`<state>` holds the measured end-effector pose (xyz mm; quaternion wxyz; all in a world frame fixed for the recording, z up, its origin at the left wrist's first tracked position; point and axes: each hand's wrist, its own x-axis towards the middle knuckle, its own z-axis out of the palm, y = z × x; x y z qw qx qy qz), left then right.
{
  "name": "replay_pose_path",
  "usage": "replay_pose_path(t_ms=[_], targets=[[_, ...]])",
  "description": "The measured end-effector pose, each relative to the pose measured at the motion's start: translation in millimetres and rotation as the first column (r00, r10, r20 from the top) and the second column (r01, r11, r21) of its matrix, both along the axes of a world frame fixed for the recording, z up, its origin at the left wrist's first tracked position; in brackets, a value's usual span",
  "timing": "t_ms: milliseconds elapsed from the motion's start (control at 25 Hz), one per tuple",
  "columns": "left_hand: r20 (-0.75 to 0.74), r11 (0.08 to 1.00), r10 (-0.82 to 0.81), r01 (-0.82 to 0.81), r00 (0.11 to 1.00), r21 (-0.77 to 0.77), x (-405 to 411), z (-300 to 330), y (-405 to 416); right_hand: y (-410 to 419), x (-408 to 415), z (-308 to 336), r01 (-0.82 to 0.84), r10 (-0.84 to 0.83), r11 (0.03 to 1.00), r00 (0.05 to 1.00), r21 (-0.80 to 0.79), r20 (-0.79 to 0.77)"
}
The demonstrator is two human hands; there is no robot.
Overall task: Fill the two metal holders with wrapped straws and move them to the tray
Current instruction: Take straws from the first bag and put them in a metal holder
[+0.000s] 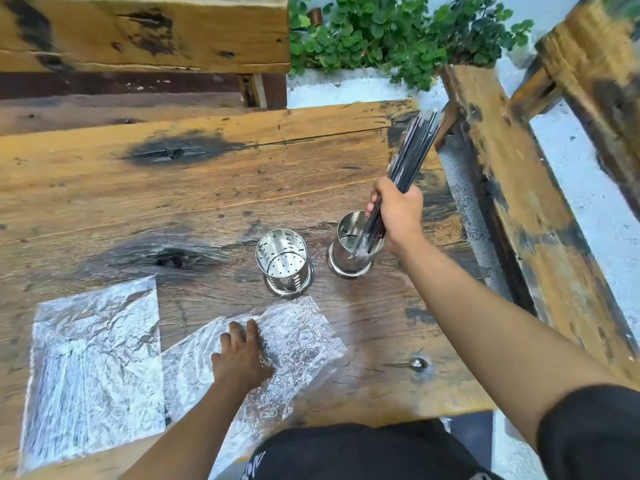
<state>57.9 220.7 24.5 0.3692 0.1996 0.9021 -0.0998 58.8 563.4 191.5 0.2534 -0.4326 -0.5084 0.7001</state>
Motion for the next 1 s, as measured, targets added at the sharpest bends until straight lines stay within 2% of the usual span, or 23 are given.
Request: replay_pose_path(t_ms=[200,320,480,600,760,1000], targets=[[0.034,0.999,0.043,-0.043,0.999,-0.004,-3.5,-3.9,5.6,22.6,-24.8,-12.6,0.264,-0.265,0.964,0.964,0.014,0.007],[0.018,0.997,0.064,-0.065,0.998,0.029,-2.7,-5.0,5.3,16.2,-22.0,-36.7,0.302,-0.313,0.947,0.944,0.107,0.107],[0.013,0.998,0.064,-0.064,0.998,0.026,-1.0,-3.5,7.5,3.3,-6.3,-69.3,0.17,-0.205,0.969,0.957,0.177,0.205],[0.008,0.997,0.073,-0.073,0.997,0.012,1.1,-2.3,10.6,-1.8,6.7,-83.1,0.097,-0.133,0.984,0.957,0.147,0.259],[0.017,0.997,0.079,-0.079,0.997,-0.01,4.1,-1.4,14.0,-5.7,25.1,-95.2,0.018,-0.034,0.998,0.969,0.067,0.244],[0.041,0.997,0.078,-0.077,0.996,-0.028,3.7,0.8,15.7,-6.8,43.0,-102.4,-0.159,0.148,0.987,0.934,0.007,0.324]])
